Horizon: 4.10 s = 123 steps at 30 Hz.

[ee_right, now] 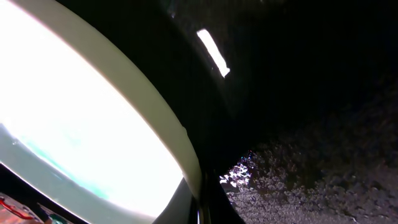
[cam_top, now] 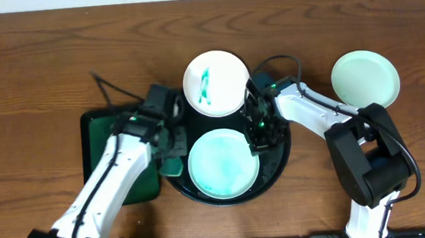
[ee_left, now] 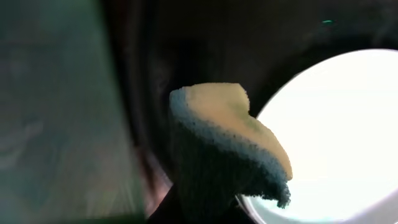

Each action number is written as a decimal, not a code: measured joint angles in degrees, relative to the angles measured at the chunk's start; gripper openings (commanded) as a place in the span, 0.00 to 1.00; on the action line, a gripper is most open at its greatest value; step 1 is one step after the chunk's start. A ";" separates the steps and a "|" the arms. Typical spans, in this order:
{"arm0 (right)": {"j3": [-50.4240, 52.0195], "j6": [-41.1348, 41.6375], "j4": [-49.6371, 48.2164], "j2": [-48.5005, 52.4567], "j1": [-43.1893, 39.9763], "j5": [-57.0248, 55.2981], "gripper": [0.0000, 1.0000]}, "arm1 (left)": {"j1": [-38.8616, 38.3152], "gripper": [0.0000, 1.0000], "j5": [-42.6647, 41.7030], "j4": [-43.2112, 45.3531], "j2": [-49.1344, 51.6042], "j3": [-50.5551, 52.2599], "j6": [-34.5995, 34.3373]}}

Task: Clean dirty plates on tray and stack at the side
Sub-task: 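Retract the left arm and lift the bottom plate with the right gripper, then carry the plate right and lower it onto the pale plate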

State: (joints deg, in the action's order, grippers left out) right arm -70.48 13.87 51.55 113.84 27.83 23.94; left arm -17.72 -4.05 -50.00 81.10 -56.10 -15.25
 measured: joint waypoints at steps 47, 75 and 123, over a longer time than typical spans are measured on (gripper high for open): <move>-12.52 -5.88 6.82 -20.48 9.90 -38.23 0.01 | 15.47 0.07 -1.99 -5.49 -1.22 0.00 1.40; -21.09 -11.61 15.21 -10.10 21.46 -71.93 0.01 | 15.47 0.07 -1.57 5.11 -1.22 0.00 4.76; -23.43 8.87 18.51 -6.56 10.78 -47.76 0.01 | 15.47 0.07 -1.57 4.13 -1.22 0.00 4.76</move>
State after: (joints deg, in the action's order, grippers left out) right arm -93.91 22.74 70.06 107.28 38.61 -23.81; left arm -2.24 -5.63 -45.87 79.88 -56.10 -10.48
